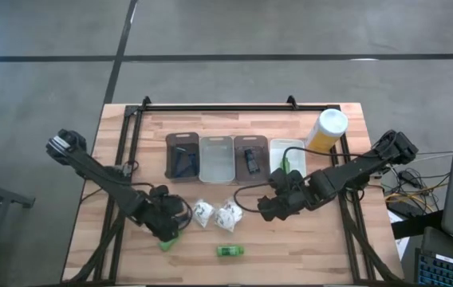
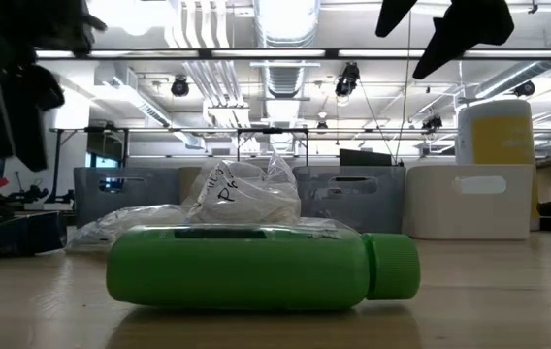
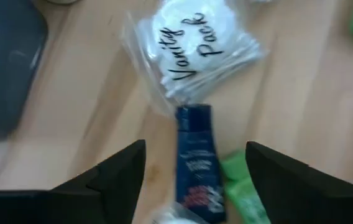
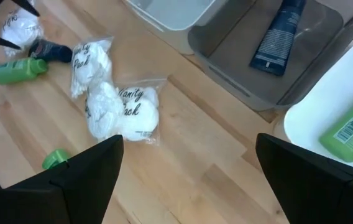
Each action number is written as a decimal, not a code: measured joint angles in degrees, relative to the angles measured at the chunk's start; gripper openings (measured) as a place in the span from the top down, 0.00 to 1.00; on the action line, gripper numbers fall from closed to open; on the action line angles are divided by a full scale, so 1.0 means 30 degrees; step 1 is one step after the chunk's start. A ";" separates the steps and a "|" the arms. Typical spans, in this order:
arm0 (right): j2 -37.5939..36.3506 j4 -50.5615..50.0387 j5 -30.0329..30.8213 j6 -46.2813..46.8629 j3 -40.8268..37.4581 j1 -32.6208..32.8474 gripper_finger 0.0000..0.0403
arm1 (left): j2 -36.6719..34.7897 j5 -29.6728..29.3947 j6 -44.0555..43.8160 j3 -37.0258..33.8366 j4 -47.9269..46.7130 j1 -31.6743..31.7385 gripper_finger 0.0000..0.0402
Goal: Pick & Place Travel size toiletries
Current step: Put the blue shave cream into the right black bin
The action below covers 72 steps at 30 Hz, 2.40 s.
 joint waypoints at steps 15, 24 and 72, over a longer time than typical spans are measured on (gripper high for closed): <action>0.0000 -0.0125 0.0508 -0.0122 0.0000 -0.0010 0.10 | 0.3242 -0.0014 0.1328 -0.0024 0.1947 0.0187 0.23; 0.0000 -0.0131 0.0559 -0.0615 0.0000 -0.0010 0.10 | 0.4402 -0.0007 0.1306 -0.0024 0.2204 0.0782 0.24; -0.0007 0.8616 0.2796 -0.2394 0.0000 0.0565 0.10 | -0.7025 -0.4061 0.7924 0.0049 1.0704 0.4246 0.68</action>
